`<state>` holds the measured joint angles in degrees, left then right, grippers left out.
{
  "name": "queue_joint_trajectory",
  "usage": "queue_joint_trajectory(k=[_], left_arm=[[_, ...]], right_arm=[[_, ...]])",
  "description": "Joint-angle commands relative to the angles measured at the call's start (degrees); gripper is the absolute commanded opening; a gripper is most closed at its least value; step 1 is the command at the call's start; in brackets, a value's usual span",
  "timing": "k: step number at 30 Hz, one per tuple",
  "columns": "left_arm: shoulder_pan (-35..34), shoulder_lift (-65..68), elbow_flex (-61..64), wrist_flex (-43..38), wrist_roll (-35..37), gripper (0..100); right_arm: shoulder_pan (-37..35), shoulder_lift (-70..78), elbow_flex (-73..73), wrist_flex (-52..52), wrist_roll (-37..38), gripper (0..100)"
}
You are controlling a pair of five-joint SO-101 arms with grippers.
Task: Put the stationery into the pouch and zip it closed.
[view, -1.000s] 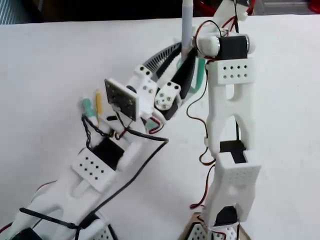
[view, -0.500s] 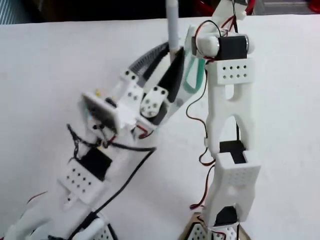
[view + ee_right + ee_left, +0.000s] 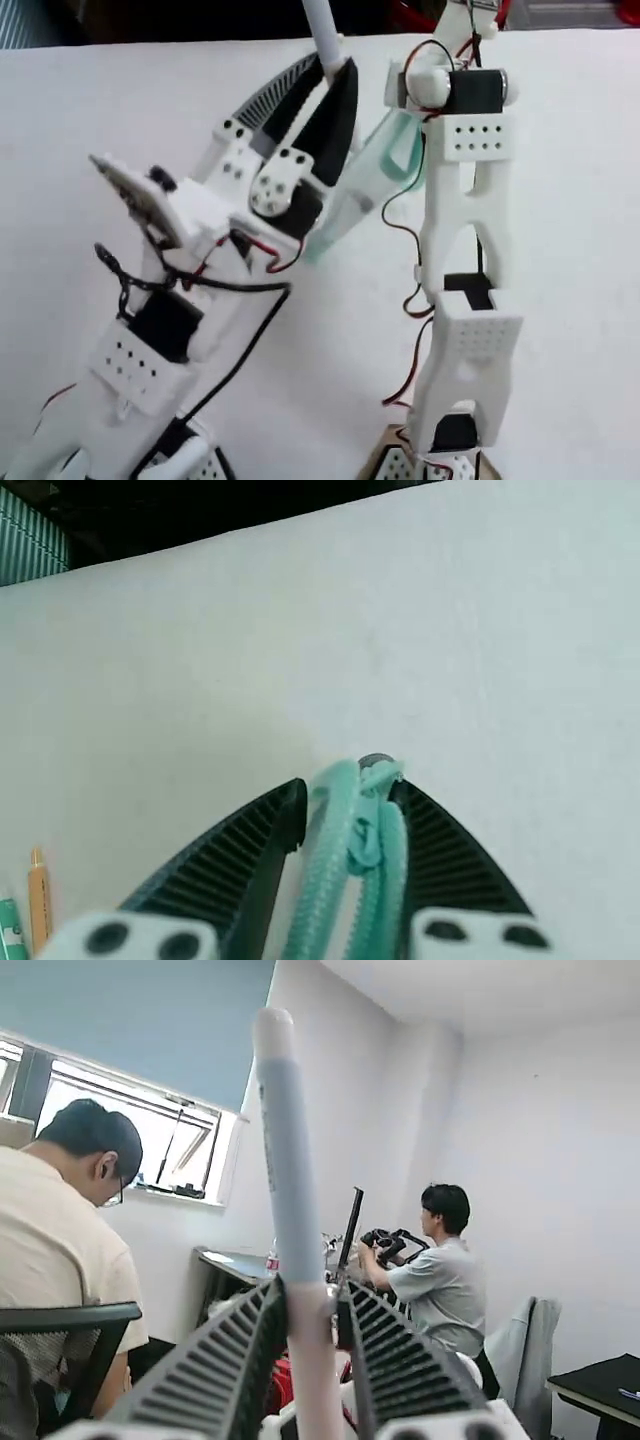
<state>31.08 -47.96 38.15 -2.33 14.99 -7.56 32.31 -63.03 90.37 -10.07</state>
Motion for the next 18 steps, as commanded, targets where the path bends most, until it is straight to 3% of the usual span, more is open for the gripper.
queue_joint_trajectory(k=[1, 9, 18], left_arm=[[-0.4, 2.2, -3.4, 0.0, 1.4, 3], [2.5, 2.6, -3.5, 1.8, 2.8, 3], [-6.9, -12.7, -2.9, 14.9, 2.9, 3]], right_arm=[[0.7, -0.3, -2.7, 0.8, 0.7, 13.1], [0.0, -0.5, -2.8, 1.4, 0.7, 13.1], [-0.7, -0.4, -2.9, 1.4, 0.7, 11.1]])
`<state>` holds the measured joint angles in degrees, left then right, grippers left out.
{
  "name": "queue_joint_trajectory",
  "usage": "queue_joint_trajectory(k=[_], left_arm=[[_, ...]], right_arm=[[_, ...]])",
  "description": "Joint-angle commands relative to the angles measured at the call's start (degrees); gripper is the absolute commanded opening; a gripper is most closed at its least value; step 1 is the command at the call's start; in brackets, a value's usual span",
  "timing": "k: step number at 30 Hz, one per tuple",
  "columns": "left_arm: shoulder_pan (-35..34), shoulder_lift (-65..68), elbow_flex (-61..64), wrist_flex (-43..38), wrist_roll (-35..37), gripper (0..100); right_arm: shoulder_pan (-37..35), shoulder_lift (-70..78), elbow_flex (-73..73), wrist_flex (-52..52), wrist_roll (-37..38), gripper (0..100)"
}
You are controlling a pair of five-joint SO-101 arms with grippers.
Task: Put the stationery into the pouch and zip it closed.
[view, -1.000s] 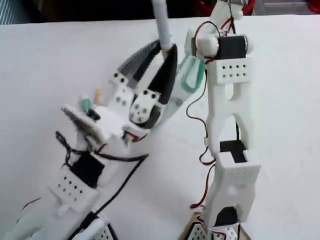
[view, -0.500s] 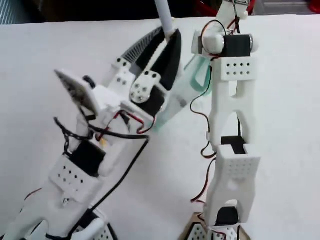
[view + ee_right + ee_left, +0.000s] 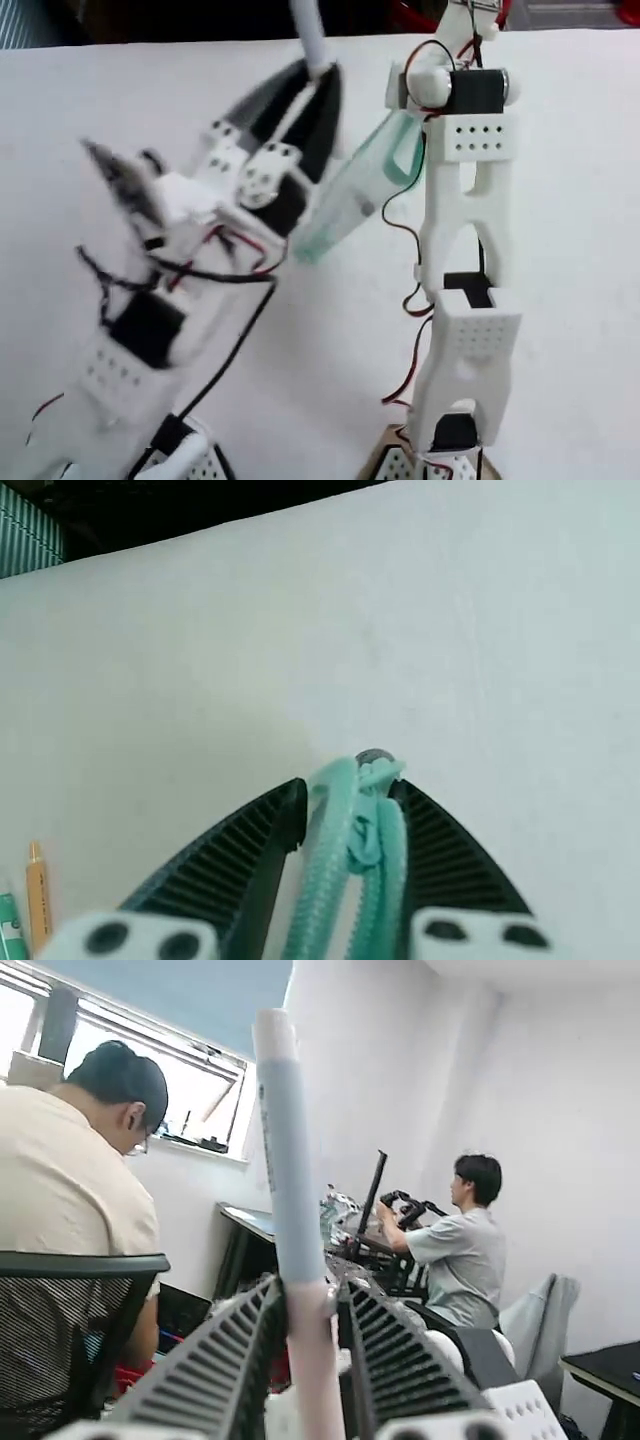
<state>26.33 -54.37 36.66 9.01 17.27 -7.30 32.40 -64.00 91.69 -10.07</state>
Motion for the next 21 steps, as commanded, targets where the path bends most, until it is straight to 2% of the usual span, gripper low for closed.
queue_joint_trajectory(k=[1, 3, 7, 13, 17, 21], left_arm=[[-2.5, -7.6, -0.9, 4.9, 0.6, 3], [-2.7, -9.1, -0.1, 6.6, 0.5, 4], [-3.2, -12.4, 1.2, 8.4, 0.5, 4], [-12.7, -20.2, 7.1, 12.8, 0.6, 4], [-14.6, -26.2, 14.8, 12.8, 0.8, 4], [-14.5, -32.4, 22.9, 12.8, 9.8, 4]], right_arm=[[-1.5, -0.7, -1.9, 0.0, 0.7, 9.1], [-2.9, -1.2, -2.2, 0.0, 0.7, 5.3], [-8.7, -3.8, -4.7, 1.8, 0.8, 4.8], [-15.6, -7.3, -8.0, 6.2, 4.4, 4.9], [-16.3, -7.2, -7.9, 6.4, 4.3, 4.9], [-16.4, -7.2, -7.9, 6.4, 4.4, 4.5]])
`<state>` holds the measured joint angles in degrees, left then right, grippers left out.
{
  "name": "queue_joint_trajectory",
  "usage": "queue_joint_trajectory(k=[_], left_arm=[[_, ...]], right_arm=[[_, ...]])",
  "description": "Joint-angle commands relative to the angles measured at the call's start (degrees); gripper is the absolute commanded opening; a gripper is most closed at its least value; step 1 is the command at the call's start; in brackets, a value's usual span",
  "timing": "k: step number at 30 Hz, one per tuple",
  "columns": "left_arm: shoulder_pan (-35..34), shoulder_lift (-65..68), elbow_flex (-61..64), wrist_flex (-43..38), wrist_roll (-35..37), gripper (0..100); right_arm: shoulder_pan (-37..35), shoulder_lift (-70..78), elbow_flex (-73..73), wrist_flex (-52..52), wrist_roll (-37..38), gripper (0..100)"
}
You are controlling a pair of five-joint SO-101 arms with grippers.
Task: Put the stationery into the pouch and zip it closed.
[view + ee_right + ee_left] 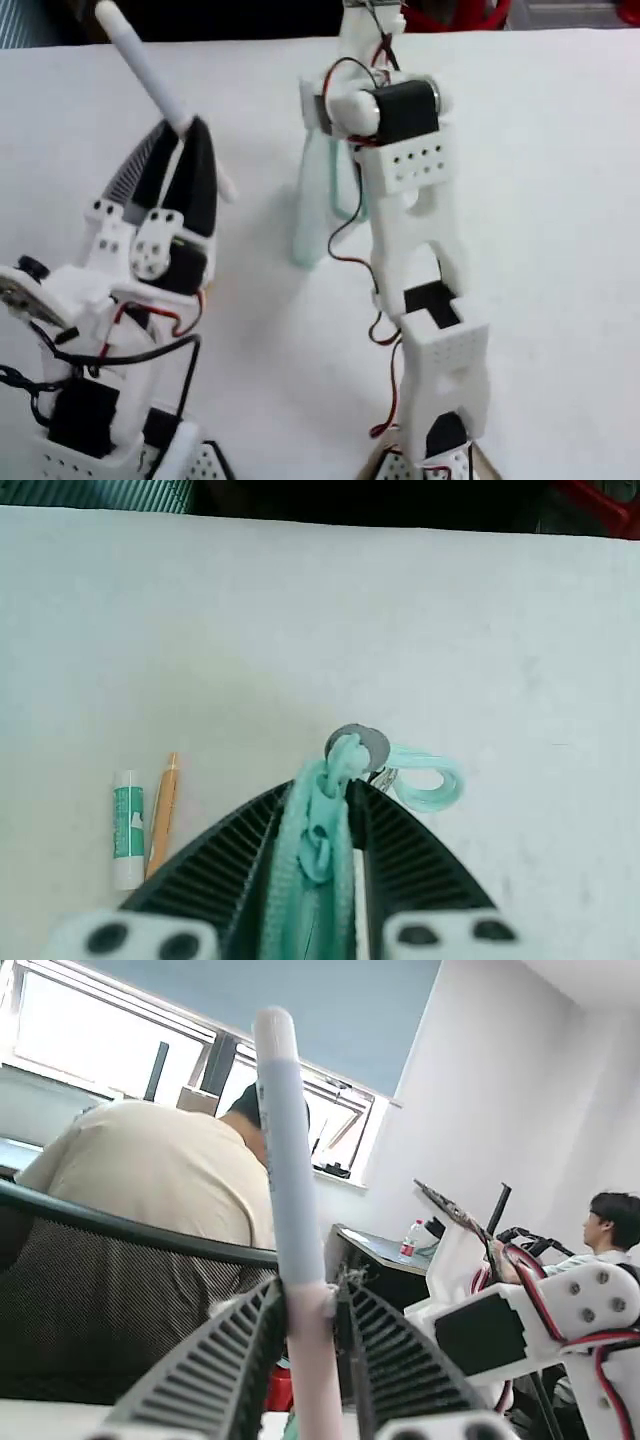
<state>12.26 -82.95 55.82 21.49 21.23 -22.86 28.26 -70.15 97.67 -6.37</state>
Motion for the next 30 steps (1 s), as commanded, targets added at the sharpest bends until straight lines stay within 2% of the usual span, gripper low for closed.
queue_joint_trajectory(k=[1, 4, 8, 13, 17, 22, 26, 30], left_arm=[[-0.5, -5.5, 5.2, 0.4, 7.6, 4], [0.5, -11.8, 7.3, 2.6, 8.2, 7], [1.8, -22.9, 5.7, 12.9, 8.2, 7], [4.0, -20.8, 4.0, 19.3, 8.1, 8], [4.9, -21.4, 6.0, 15.6, 8.0, 7], [4.9, -21.5, 6.1, 6.9, 7.9, 7], [5.0, -21.5, 8.0, -0.7, 0.0, 4], [5.0, -21.5, 16.3, -10.6, -8.7, 3]], right_arm=[[-0.8, -2.9, -1.3, 0.5, 0.7, 4.5], [-0.8, -3.6, 3.6, 0.5, 0.7, 4.4], [-2.6, -3.6, 6.8, 0.5, 0.7, 4.4], [-8.2, -3.6, 6.9, 0.5, 0.5, 4.4], [-11.6, -3.6, 6.8, 0.5, 0.5, 4.4], [-12.3, -3.7, 6.8, 0.5, 0.5, 4.4], [-12.3, -3.7, 6.9, 0.7, 0.5, 4.4], [-11.7, -3.6, 6.8, 0.6, 1.0, 4.4]])
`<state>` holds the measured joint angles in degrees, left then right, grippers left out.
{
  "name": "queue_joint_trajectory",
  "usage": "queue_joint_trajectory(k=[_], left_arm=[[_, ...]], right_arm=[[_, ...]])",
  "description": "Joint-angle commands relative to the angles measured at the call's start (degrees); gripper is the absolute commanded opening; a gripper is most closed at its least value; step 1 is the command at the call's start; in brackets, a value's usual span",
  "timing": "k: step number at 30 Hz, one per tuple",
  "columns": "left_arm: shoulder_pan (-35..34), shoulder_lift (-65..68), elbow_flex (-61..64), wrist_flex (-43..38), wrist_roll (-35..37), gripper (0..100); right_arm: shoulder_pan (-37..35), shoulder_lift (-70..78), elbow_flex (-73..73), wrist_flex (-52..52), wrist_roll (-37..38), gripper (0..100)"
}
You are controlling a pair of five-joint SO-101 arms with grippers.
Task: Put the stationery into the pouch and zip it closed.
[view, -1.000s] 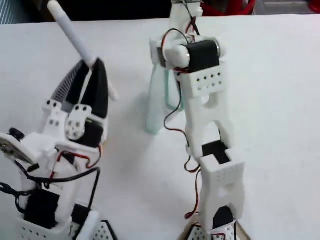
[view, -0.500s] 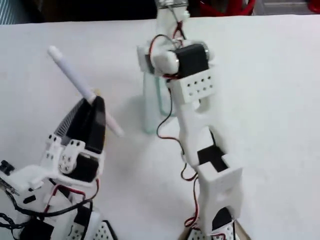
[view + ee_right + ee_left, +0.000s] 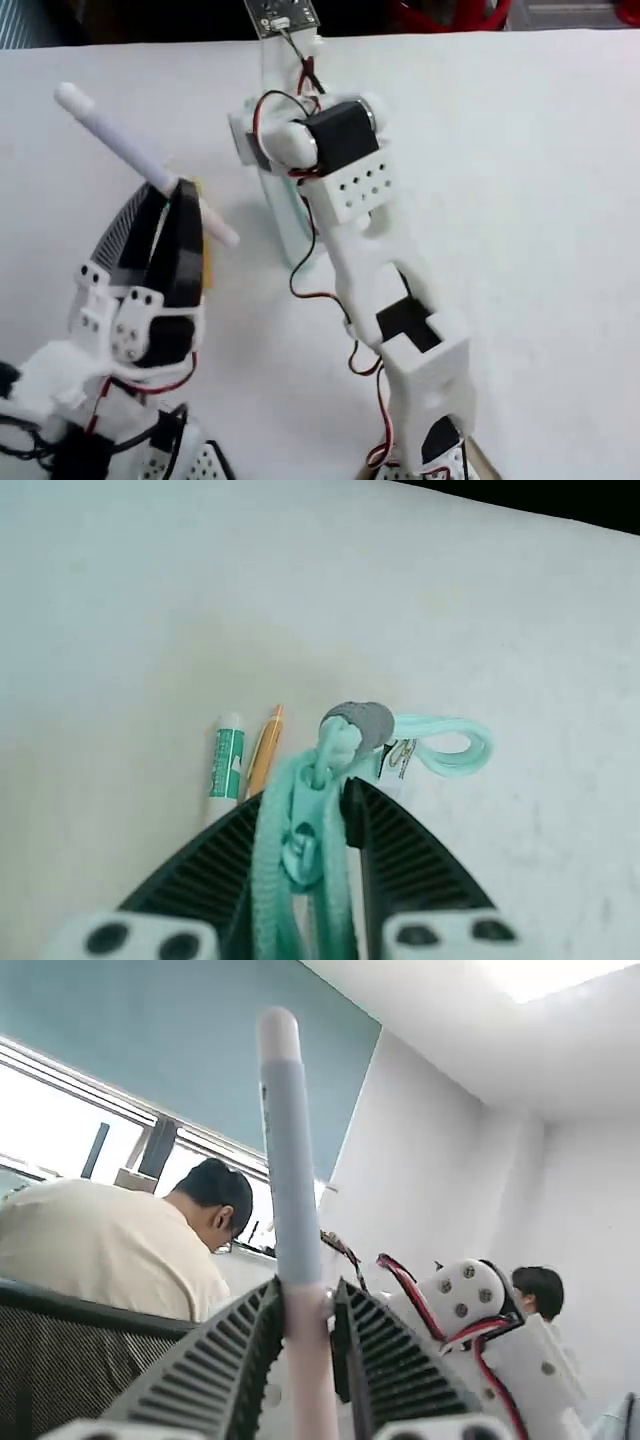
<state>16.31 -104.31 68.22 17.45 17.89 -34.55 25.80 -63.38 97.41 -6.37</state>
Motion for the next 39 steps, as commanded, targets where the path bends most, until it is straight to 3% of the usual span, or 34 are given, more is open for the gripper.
queue_joint_trajectory(k=[1, 7, 11, 15, 20, 24, 30, 34, 39], left_arm=[[0.9, -0.1, 5.5, -7.9, -7.6, 3], [1.1, -0.1, 10.7, -9.5, -13.8, 3], [5.2, -0.1, 10.8, -9.9, -14.8, 3], [6.8, -0.1, 12.7, -12.3, -21.3, 3], [6.5, -0.1, 15.5, -14.1, -18.3, 3], [4.0, -0.1, 15.6, -12.6, -15.9, 3], [-4.6, -0.1, 15.4, -6.4, -3.8, 3], [-4.8, 0.0, 16.5, -1.2, -5.8, 3], [-4.7, 0.0, 19.3, -0.9, -6.5, 3]], right_arm=[[0.2, -1.0, 0.0, 0.8, 1.0, 4.4], [6.5, -0.7, -0.1, 0.7, -1.4, 4.4], [13.3, -1.2, -0.1, 0.7, -14.9, 4.4], [18.1, -1.3, 0.6, 1.1, -26.9, 4.4], [19.2, -4.0, 3.3, 1.1, -37.6, 4.7], [18.7, -8.1, 4.4, 0.9, -39.3, 5.0], [19.6, -11.0, 7.1, 0.9, -39.0, 4.9], [23.7, -10.2, 11.3, 0.7, -39.5, 4.5], [26.6, -8.3, 14.8, 0.8, -39.3, 1.6]])
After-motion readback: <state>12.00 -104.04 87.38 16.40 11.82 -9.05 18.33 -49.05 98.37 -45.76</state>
